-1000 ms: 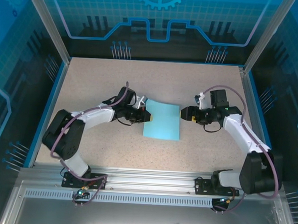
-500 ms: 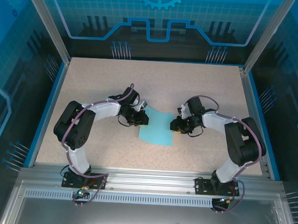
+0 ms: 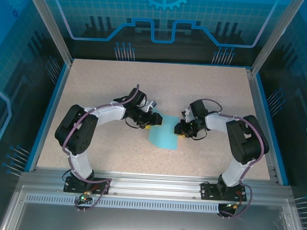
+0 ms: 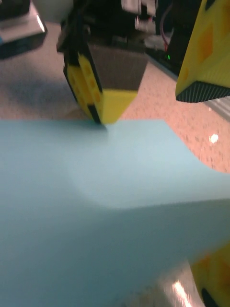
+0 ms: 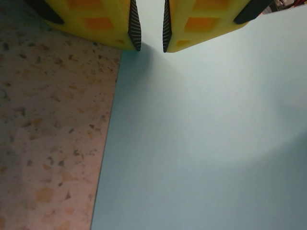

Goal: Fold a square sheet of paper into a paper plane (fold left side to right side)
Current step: First fold in half a square sheet of paper at the center of the table.

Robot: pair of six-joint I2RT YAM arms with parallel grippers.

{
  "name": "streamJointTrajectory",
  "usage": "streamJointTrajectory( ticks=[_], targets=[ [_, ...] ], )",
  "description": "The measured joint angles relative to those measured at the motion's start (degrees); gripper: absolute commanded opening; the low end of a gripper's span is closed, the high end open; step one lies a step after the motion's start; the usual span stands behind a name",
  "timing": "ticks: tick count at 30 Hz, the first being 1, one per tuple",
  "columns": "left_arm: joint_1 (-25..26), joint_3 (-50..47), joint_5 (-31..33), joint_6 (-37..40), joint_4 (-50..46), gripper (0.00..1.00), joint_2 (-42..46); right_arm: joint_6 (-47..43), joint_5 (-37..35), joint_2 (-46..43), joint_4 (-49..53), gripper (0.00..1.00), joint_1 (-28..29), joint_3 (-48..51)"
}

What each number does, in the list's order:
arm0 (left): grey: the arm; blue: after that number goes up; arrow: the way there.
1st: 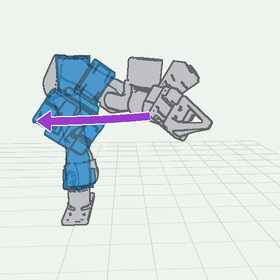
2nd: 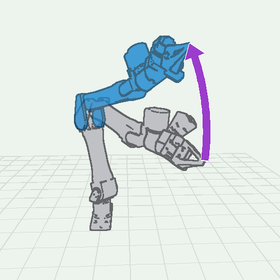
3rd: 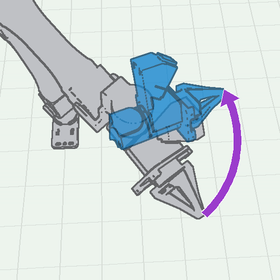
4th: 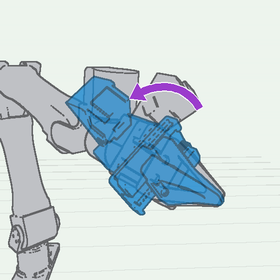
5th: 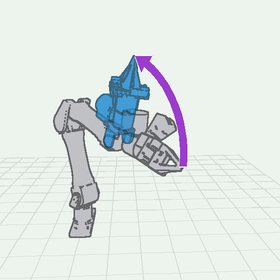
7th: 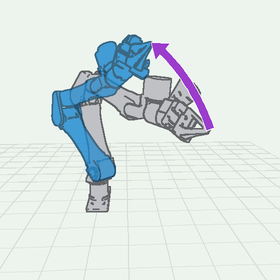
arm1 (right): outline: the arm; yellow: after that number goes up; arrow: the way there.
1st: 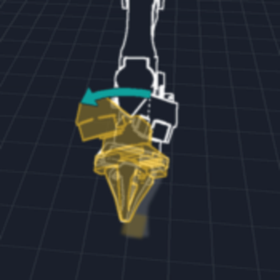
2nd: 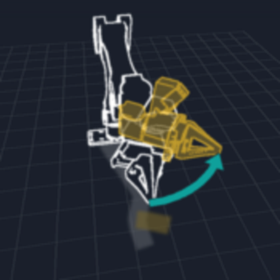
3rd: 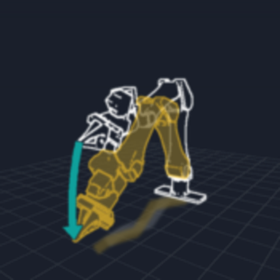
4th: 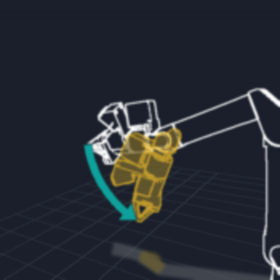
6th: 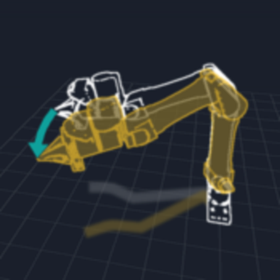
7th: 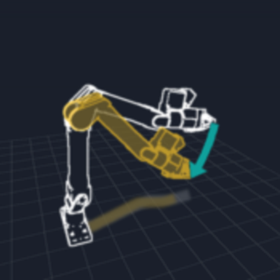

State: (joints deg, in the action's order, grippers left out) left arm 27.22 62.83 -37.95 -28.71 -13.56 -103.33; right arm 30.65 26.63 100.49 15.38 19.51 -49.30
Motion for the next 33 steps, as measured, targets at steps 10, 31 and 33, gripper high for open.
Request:
streamJointTrajectory(
  ticks=[10,31,33],
  targets=[
    [3.1,3.7,-3.1,-4.7,6.4,0.67,-1.4,0.1,2.0,-0.4,-2.9,0.26,-0.6,1.4],
    [4.3,4.6,-3.5,-5.9,8.3,0.58,-6.7,5.6,15.5,-9.9,-12.9,0.42,-9.4,5.5],
    [4.4,4.6,-3.5,-5.9,8.3,0.57,-6.9,6.5,16.1,-9.1,-14.3,0.41,-9.0,5.5]
  ],
)
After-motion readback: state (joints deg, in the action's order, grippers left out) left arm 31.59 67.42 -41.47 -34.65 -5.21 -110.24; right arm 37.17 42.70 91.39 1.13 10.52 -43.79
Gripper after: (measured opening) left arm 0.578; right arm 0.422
